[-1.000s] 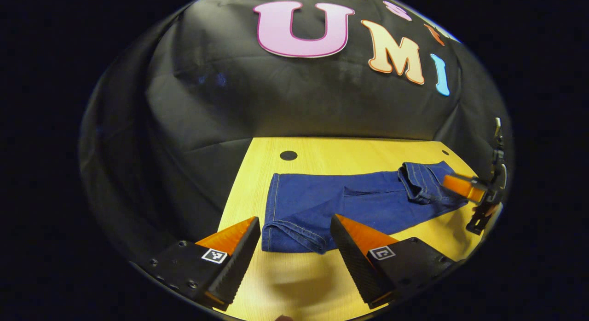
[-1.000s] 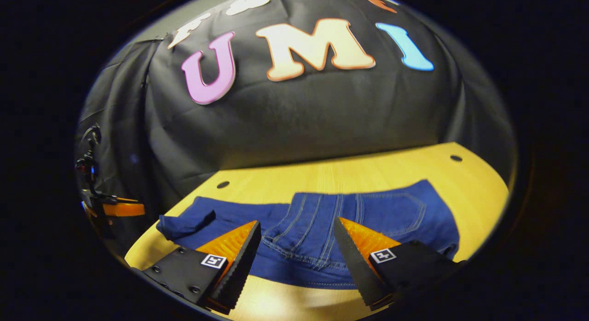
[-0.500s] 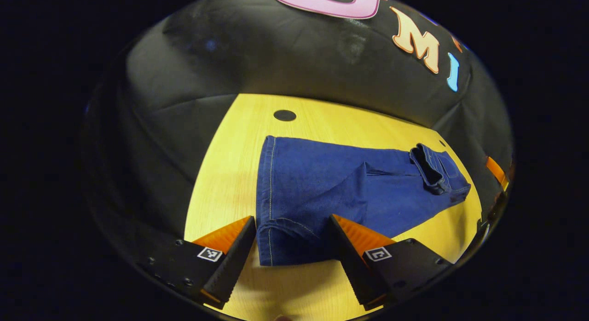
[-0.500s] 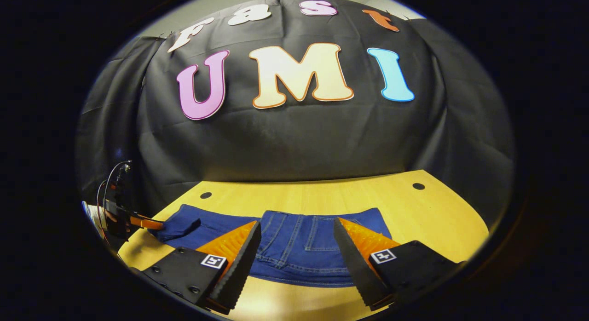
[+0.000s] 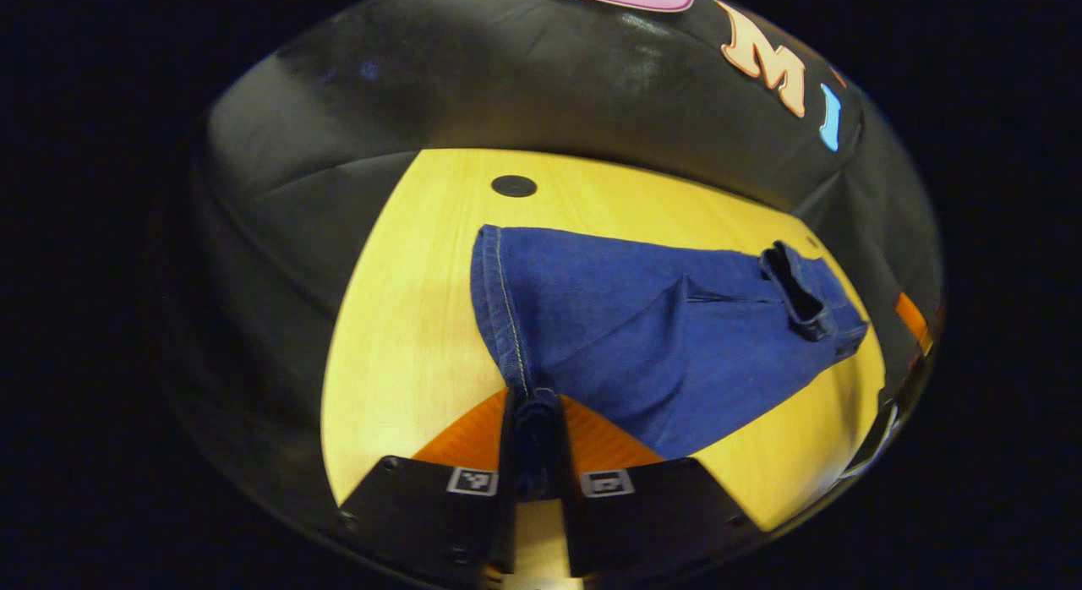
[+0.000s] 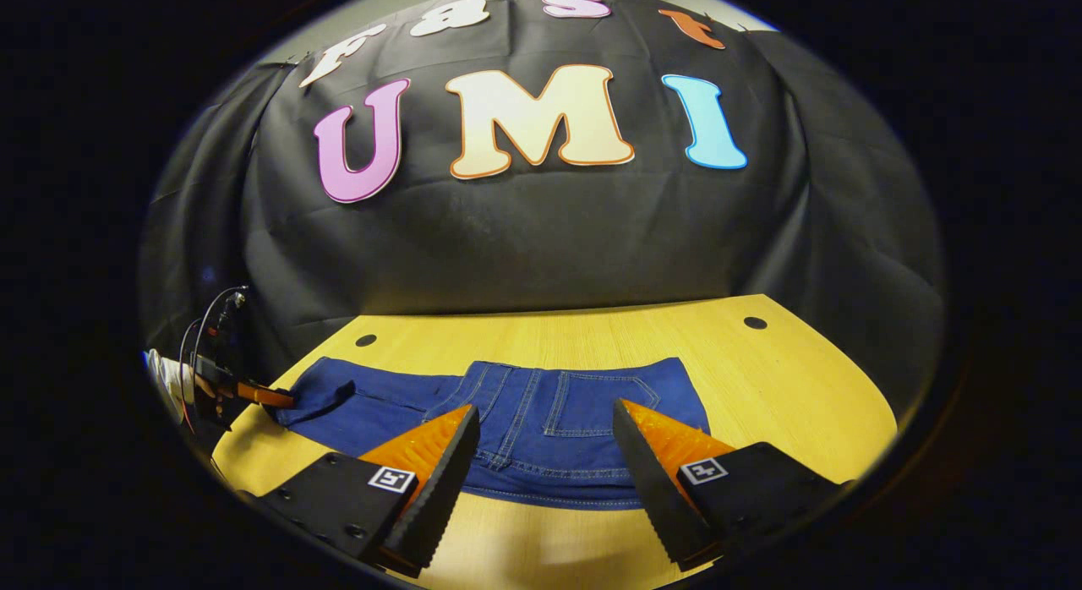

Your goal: Grasp the waist and the cuffs of the jeans and fold them to make the two legs overlap; first hold the waist and fold one-third of the jeans toward the cuffs, then hold the cuffs and fold the remaining one-third in the same direction to finish folding.

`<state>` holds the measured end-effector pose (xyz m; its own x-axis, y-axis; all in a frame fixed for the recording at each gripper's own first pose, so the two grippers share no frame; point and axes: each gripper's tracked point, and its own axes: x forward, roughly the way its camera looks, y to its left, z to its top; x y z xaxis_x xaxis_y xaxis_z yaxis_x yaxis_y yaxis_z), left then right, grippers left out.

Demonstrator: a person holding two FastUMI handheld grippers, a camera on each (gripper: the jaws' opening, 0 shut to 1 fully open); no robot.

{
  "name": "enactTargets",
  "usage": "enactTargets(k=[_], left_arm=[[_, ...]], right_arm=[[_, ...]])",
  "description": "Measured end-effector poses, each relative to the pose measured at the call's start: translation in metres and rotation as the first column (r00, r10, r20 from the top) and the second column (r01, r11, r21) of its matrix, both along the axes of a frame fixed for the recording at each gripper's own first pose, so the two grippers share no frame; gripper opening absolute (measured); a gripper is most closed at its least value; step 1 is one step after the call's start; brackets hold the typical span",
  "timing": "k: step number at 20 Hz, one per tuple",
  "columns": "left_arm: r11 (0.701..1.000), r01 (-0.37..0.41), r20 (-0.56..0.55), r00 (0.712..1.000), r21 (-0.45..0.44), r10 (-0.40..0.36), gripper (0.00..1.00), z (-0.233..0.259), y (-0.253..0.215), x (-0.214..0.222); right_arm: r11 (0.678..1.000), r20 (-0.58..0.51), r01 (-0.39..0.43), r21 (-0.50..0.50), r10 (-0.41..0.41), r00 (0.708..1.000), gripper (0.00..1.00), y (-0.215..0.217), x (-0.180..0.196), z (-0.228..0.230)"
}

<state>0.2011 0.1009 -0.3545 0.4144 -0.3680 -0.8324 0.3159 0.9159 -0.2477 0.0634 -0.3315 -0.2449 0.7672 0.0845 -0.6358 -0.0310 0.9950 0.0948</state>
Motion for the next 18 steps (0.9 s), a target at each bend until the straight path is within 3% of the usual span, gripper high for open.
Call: enactTargets(k=[1,3,6,9,11,16,18], left_arm=[[1.000,-0.005,0.000,1.000,-0.009,0.005,0.10,0.000,-0.001,0.003],[1.000,-0.023,-0.042,0.999,-0.016,0.022,0.01,-0.005,-0.004,0.001],[0.992,-0.101,-0.071,0.993,-0.075,0.096,0.00,0.010,-0.012,0.005],[0.974,-0.141,-0.012,0.990,-0.179,0.141,0.00,0.063,-0.037,0.009],[0.962,-0.120,0.014,0.992,-0.247,0.128,0.00,0.093,-0.063,0.006],[0.963,-0.026,0.076,0.996,-0.267,0.047,0.00,0.128,-0.127,-0.004],[0.957,-0.021,0.103,0.993,-0.291,0.053,0.00,0.143,-0.152,-0.004]], right_arm=[[1.000,0.000,0.001,-0.001,-0.001,1.000,0.97,-0.001,0.001,0.000],[1.000,-0.001,0.002,-0.005,-0.002,1.000,0.97,-0.004,0.003,-0.001],[1.000,0.017,0.007,0.011,-0.007,1.000,0.97,-0.007,0.009,0.010],[1.000,0.057,0.007,0.011,-0.008,0.998,0.98,-0.018,0.015,0.028],[1.000,0.083,0.010,0.021,-0.012,0.996,0.97,-0.027,0.017,0.039],[0.999,0.091,-0.005,0.043,0.001,0.996,0.97,-0.050,0.017,0.050],[0.999,0.097,-0.011,0.044,0.007,0.995,0.97,-0.062,0.017,0.058]])
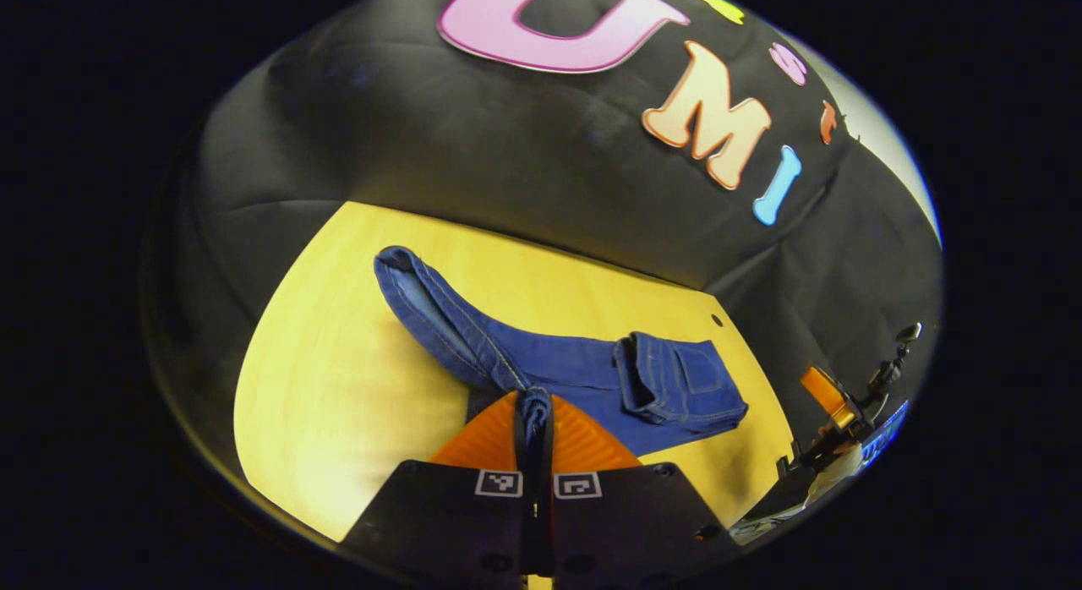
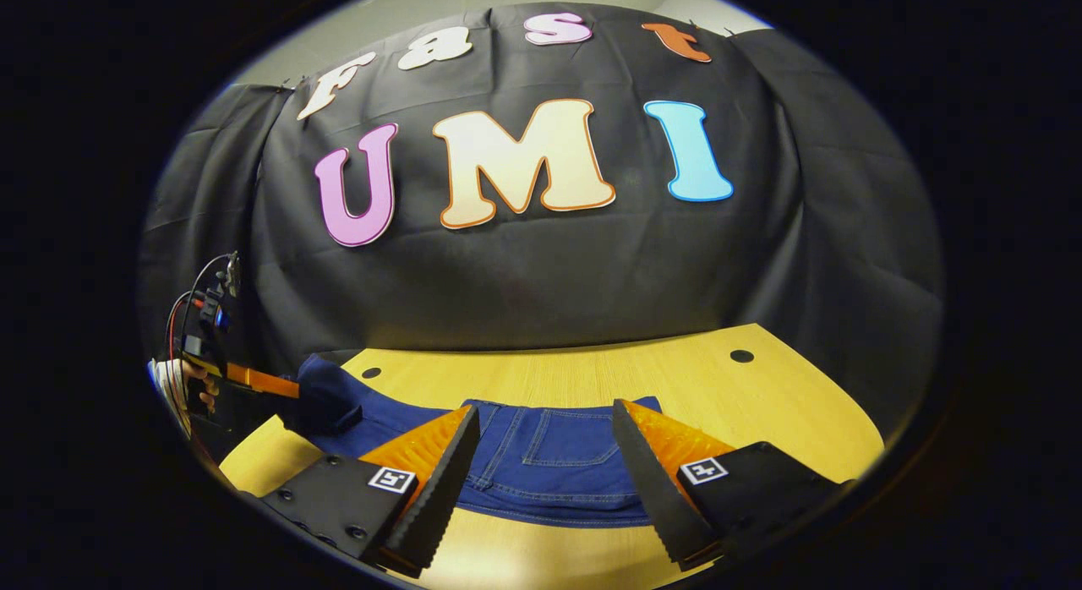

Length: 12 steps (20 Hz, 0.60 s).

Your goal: Grasp the waist and the cuffs of the jeans and fold them to make the two legs overlap; first hold the waist and fold one-third of the jeans toward the cuffs, then hold the cuffs and fold the remaining one-third in the same direction to finish folding.

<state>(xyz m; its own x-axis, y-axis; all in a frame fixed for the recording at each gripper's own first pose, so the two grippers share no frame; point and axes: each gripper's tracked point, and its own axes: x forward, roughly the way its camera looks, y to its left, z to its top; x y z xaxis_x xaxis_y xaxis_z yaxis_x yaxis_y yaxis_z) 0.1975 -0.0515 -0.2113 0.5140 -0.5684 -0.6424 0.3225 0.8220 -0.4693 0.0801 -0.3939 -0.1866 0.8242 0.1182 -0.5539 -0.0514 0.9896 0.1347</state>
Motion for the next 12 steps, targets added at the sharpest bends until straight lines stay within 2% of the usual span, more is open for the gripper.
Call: enactTargets(k=[4,12], left_arm=[[0.998,0.011,0.029,1.000,-0.058,-0.009,0.00,0.031,-0.052,0.003],[0.991,0.111,0.081,0.991,-0.077,-0.105,0.00,0.058,-0.162,-0.007]], right_arm=[[1.000,0.024,-0.005,0.000,0.005,1.000,0.97,-0.031,-0.001,0.020],[0.999,0.042,0.035,0.027,-0.037,0.998,0.97,-0.102,-0.003,0.041]])
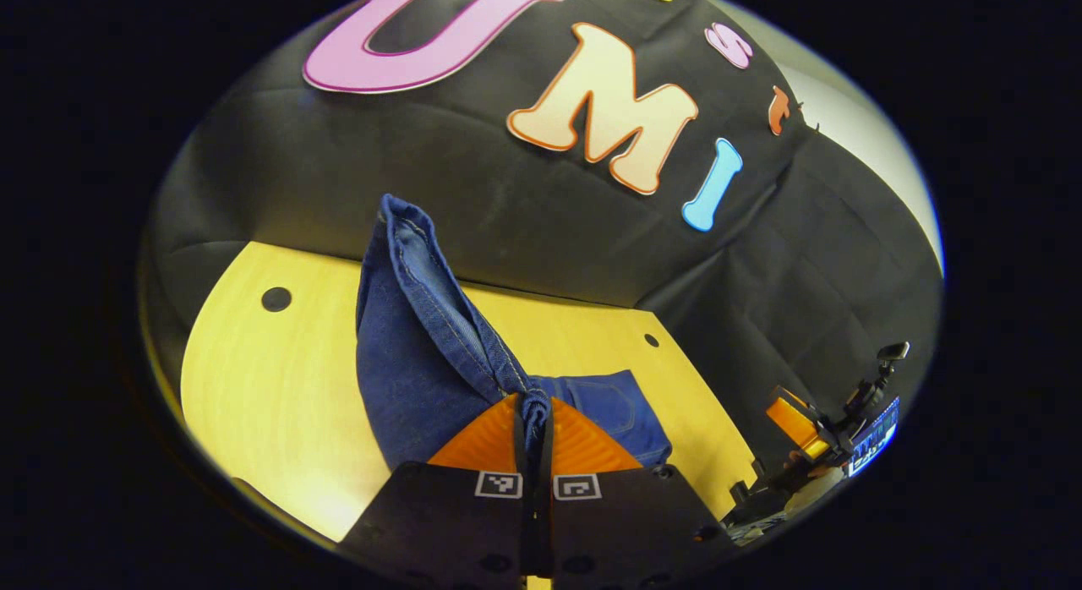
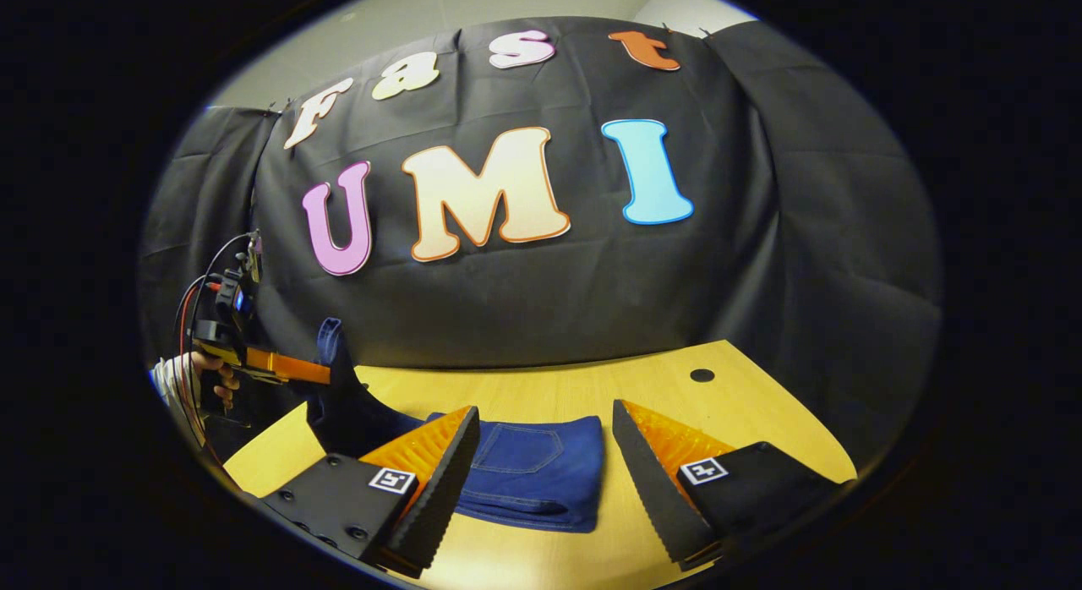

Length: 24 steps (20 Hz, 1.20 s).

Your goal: Grasp the waist and the cuffs of the jeans and fold them to make the two legs overlap; first hold the waist and fold one-third of the jeans toward the cuffs, then hold the cuffs and fold the remaining one-third in the same direction to finish folding.

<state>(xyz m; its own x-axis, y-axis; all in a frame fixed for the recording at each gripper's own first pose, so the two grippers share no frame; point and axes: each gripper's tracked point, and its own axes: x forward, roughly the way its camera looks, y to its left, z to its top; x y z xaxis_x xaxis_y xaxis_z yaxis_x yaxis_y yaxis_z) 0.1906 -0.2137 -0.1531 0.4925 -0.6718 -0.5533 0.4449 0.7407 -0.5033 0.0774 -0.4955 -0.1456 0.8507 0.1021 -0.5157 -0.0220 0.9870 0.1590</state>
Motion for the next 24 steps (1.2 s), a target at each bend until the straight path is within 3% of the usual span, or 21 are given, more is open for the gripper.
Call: enactTargets(k=[5,11,16,20,22,24], left_arm=[[0.998,0.070,0.023,0.997,0.005,-0.070,0.00,0.002,-0.070,-0.010],[0.990,0.142,0.001,0.990,0.020,-0.143,0.00,-0.035,-0.152,-0.032],[0.979,0.175,-0.023,0.985,0.101,-0.174,0.00,-0.085,-0.198,-0.055],[0.956,0.173,-0.010,0.984,0.236,-0.176,0.00,-0.130,-0.204,-0.072],[0.955,0.142,0.037,0.987,0.259,-0.157,0.11,-0.127,-0.207,-0.073],[0.966,0.083,0.132,0.984,0.245,-0.118,0.46,-0.101,-0.208,-0.070]], right_arm=[[1.000,0.002,0.005,-0.007,-0.005,1.000,0.97,-0.038,-0.001,0.006],[1.000,-0.013,-0.017,-0.007,0.017,1.000,0.97,-0.066,-0.006,0.003],[0.997,-0.037,-0.070,-0.014,0.070,0.997,0.98,-0.077,-0.014,-0.012],[0.994,-0.042,-0.110,0.016,0.110,0.993,0.98,-0.080,-0.012,-0.018],[0.992,-0.025,-0.119,0.032,0.120,0.992,0.98,-0.077,-0.007,-0.014],[0.992,0.012,-0.123,0.042,0.122,0.992,0.97,-0.071,-0.002,-0.002]])
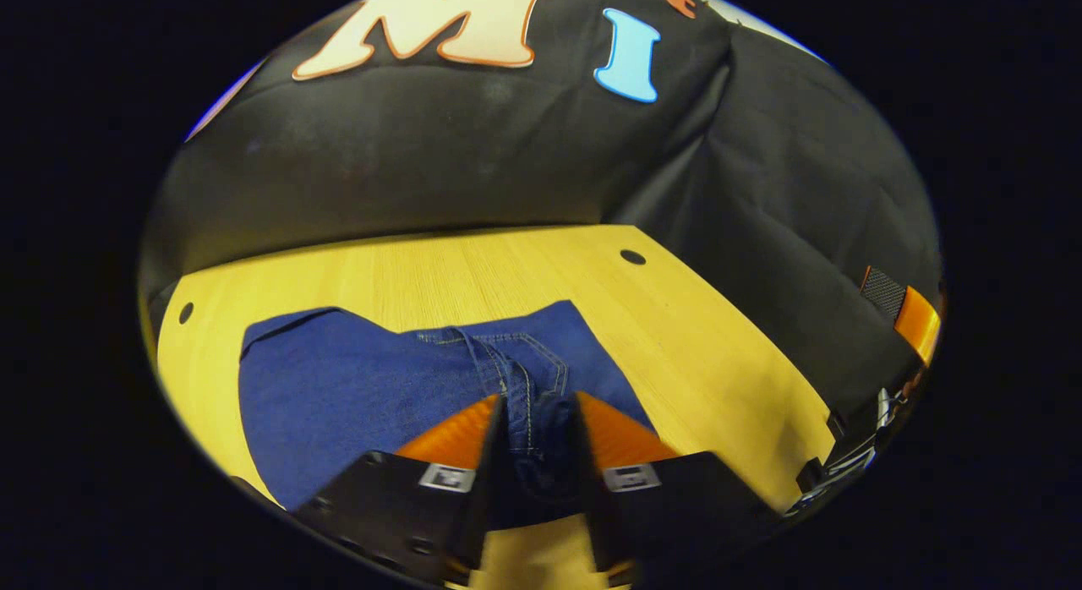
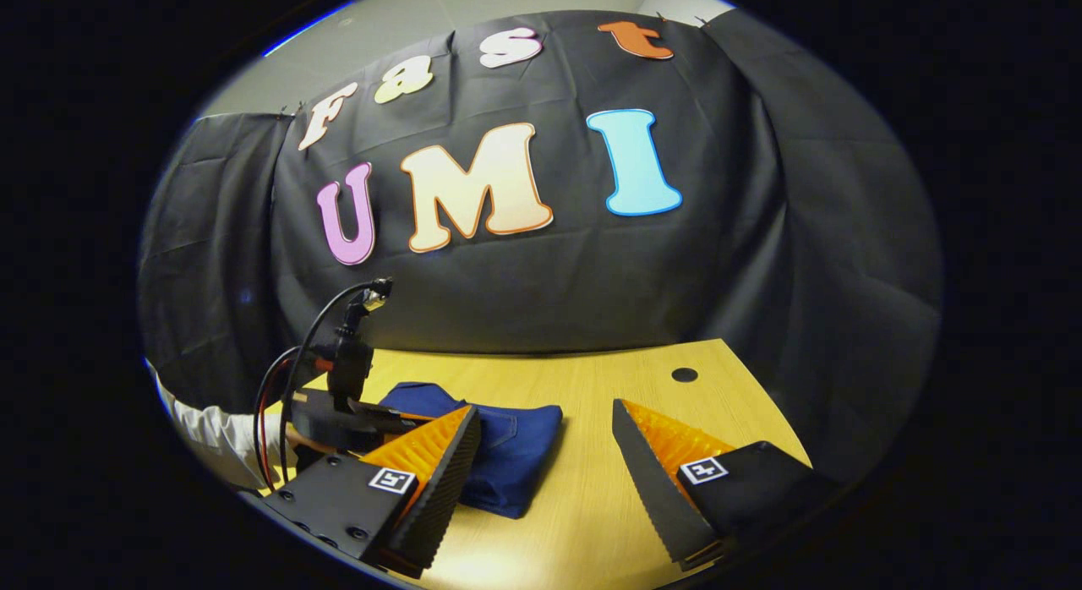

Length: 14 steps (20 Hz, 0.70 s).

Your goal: Grasp the waist and the cuffs of the jeans and fold them to make the two legs overlap; first hold the waist and fold one-third of the jeans toward the cuffs, then hold the cuffs and fold the remaining one-third in the same direction to finish folding.

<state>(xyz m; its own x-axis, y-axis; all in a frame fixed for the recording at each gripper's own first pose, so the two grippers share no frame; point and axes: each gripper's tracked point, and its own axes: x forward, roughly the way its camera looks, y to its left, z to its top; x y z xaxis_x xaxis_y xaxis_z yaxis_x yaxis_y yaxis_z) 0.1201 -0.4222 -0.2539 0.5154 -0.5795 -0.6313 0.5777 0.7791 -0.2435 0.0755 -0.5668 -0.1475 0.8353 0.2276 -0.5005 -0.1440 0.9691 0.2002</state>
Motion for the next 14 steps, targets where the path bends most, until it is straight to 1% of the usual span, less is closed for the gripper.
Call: enactTargets(k=[1,2,3,5,7,9,10,11,12,14], left_arm=[[0.999,-0.045,0.070,0.996,-0.010,0.046,0.64,0.019,0.008,0.006],[0.996,-0.090,0.134,0.987,-0.028,0.093,0.81,0.038,0.014,0.014],[0.989,-0.146,0.203,0.968,-0.039,0.151,0.99,0.062,0.027,0.018],[0.964,-0.257,0.313,0.912,-0.064,0.264,0.96,0.102,0.060,0.023],[0.933,-0.348,0.404,0.844,-0.088,0.353,0.96,0.144,0.100,0.015],[0.906,-0.412,0.472,0.781,-0.102,0.408,0.96,0.180,0.141,-0.001],[0.897,-0.430,0.494,0.760,-0.107,0.423,0.96,0.190,0.155,-0.007],[0.898,-0.426,0.509,0.751,-0.112,0.420,0.94,0.203,0.167,-0.016],[0.898,-0.425,0.533,0.737,-0.114,0.416,0.95,0.217,0.181,-0.025],[0.894,-0.432,0.565,0.711,-0.119,0.419,0.96,0.242,0.207,-0.037]], right_arm=[[1.000,0.027,-0.001,0.007,0.001,1.000,0.97,0.006,0.003,0.009],[1.000,0.058,-0.002,0.014,0.001,0.998,0.97,0.014,0.006,0.019],[1.000,0.091,0.004,0.018,-0.006,0.996,0.97,0.022,0.008,0.032],[0.999,0.162,0.030,0.030,-0.035,0.986,0.97,0.038,0.009,0.059],[0.997,0.237,0.059,0.040,-0.067,0.969,0.97,0.057,0.007,0.090],[0.996,0.293,0.068,0.048,-0.080,0.953,0.97,0.078,0.002,0.112],[0.996,0.315,0.070,0.052,-0.083,0.945,0.97,0.087,-0.002,0.121],[0.996,0.322,0.068,0.060,-0.084,0.943,0.92,0.096,-0.006,0.129],[0.995,0.334,0.069,0.070,-0.089,0.939,0.97,0.104,-0.010,0.135],[0.994,0.313,0.053,0.093,-0.080,0.946,0.97,0.123,-0.021,0.143]])
